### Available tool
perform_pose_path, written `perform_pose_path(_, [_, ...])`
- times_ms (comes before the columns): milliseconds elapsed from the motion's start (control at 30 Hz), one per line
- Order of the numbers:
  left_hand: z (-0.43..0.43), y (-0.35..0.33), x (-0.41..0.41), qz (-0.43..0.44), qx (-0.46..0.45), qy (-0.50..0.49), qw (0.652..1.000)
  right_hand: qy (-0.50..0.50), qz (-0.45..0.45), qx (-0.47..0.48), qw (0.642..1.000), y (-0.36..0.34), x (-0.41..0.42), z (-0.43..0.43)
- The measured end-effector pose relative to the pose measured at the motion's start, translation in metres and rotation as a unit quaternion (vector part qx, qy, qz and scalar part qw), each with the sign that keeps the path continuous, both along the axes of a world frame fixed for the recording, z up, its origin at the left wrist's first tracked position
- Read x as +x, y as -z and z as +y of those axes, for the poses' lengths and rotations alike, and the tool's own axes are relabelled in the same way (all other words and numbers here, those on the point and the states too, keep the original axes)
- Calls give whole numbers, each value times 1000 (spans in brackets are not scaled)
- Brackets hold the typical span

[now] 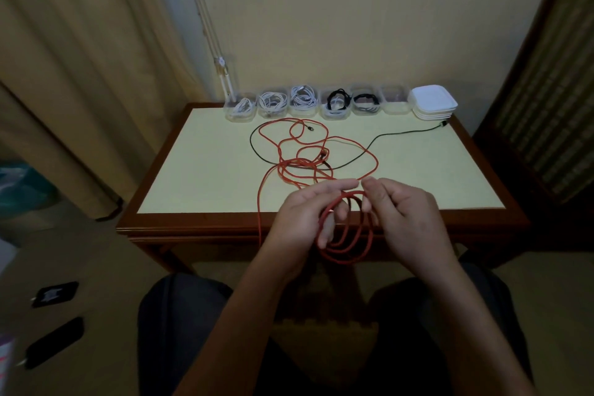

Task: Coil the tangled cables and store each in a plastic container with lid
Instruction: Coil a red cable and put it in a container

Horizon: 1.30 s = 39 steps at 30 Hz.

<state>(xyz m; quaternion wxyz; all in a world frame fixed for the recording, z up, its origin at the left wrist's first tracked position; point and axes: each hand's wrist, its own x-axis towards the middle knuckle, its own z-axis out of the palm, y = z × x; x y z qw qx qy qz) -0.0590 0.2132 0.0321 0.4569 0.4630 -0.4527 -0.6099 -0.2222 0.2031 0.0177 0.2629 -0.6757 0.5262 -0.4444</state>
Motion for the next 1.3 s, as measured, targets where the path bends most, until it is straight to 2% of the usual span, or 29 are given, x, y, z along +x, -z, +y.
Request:
perform_pose_path(100, [-1,-2,-5,141,43,11,989,56,-29,-23,998,3,5,-1])
perform_pose_path(167, [-2,-4,-8,194,63,2,979,79,-36,-20,996,3,7,-3])
perform_pose_path(300, [-3,-8,-11,285,100,1,953,40,-94,61,993,1,13,0])
perform_pose_path(400, [-4,-7,-9,348,116,4,930,6,-137,80,987,0,24,7])
perform_pose_path(467, [-4,-7,-8,345,106,-3,933,6,-144,79,986,0,28,9])
perform_pose_path(533, [-3,-7,-9,287,73,-24,955,23,-120,67,990,0,29,8])
perform_pose_path(600, [-3,-2,-9,132,11,-65,989,25,-97,62,993,-2,29,7])
perform_pose_path(667, [-1,1,-10,-37,-65,-84,994,25,-79,53,995,-3,28,7])
perform_pose_path(700, [0,1,-10,-63,-81,-79,992,26,-76,48,996,-3,26,7])
perform_pose_path(733, [2,-1,-11,-46,-72,-71,994,30,-75,44,996,-3,25,7])
perform_pose_path(800, [4,-6,-12,79,-15,-43,996,37,-65,35,997,-4,21,5])
perform_pose_path(867, [3,-8,-12,186,28,-16,982,38,-54,23,998,-6,19,4])
perform_pose_path(933, [1,-7,-12,242,52,4,969,36,-46,16,998,-6,18,3])
perform_pose_path(1133, [1,-7,-10,287,108,39,951,30,-54,13,998,-4,18,3])
perform_pose_path(1300, [0,-9,-8,277,129,35,952,5,-103,36,994,-5,20,4])
